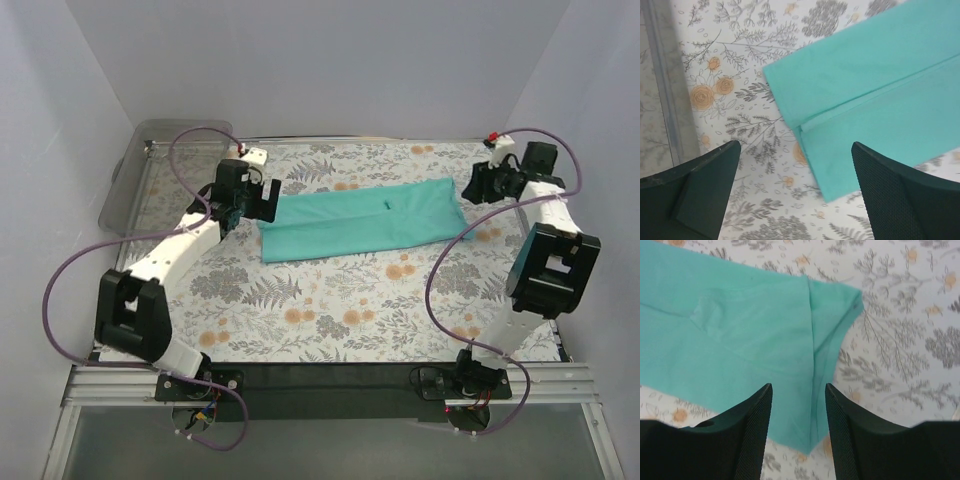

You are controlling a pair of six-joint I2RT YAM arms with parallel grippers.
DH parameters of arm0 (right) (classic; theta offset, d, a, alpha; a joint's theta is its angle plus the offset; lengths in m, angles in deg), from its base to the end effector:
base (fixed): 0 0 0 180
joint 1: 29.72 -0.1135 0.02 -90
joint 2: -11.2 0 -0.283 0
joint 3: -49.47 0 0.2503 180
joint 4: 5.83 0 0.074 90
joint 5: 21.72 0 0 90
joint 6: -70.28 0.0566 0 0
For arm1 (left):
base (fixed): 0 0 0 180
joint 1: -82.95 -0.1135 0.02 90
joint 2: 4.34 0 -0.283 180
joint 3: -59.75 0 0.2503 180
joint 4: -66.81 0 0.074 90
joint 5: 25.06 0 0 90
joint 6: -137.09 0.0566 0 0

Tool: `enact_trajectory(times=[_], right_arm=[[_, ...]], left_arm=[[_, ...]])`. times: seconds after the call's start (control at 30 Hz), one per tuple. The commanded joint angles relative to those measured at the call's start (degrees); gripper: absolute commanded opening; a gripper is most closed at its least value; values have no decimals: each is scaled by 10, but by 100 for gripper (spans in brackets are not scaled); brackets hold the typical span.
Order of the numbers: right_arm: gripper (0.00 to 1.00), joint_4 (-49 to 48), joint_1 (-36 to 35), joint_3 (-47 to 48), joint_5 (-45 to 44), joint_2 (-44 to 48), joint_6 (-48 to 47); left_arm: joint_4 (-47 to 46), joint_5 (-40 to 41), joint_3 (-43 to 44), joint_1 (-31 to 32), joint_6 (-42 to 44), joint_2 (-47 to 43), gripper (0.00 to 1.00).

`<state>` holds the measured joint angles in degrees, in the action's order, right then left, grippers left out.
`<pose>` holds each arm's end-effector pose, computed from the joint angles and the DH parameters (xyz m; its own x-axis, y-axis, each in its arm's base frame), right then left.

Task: Fold and stack the t-shirts
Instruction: Fold the tshirt

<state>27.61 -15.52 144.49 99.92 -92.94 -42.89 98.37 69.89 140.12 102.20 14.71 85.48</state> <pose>0.4205 -0.0758 0.2656 -0.5376 -0.2095 -0.8168 -0.4104 0.9112 0.0364 0.3456 -0.1155 0.2698 -0.6662 -0.3325 -0.6676 -0.1063 0.9283 -0.3563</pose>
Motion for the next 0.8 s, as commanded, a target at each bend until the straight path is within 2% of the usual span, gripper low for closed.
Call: enact_trajectory(times=[0.0, 0.03, 0.13, 0.2, 0.23, 0.33, 0.57, 0.77], right_arm=[[45, 75, 50, -53, 68, 38, -61], [44, 94, 56, -76, 66, 40, -79], [41, 104, 79, -107, 70, 45, -79], [41, 102, 95, -113, 68, 41, -65], [42, 101, 99, -112, 66, 36, -57], [41, 98, 106, -97, 62, 6, -28], [42, 88, 108, -69, 56, -55, 4], [43, 78, 108, -71, 60, -70, 8]], left_arm=[[8, -35, -63, -3, -144, -91, 86], [4, -92, -80, -3, -168, -108, 87], [-30, -145, -175, -4, -261, -169, 87], [-58, -165, -219, -5, -330, -205, 87], [-90, -174, -263, -5, -352, -213, 87], [-146, -193, -318, -6, -420, -221, 87], [-164, -162, -327, -6, -472, -164, 87], [-158, -115, -312, -10, -504, -121, 87]])
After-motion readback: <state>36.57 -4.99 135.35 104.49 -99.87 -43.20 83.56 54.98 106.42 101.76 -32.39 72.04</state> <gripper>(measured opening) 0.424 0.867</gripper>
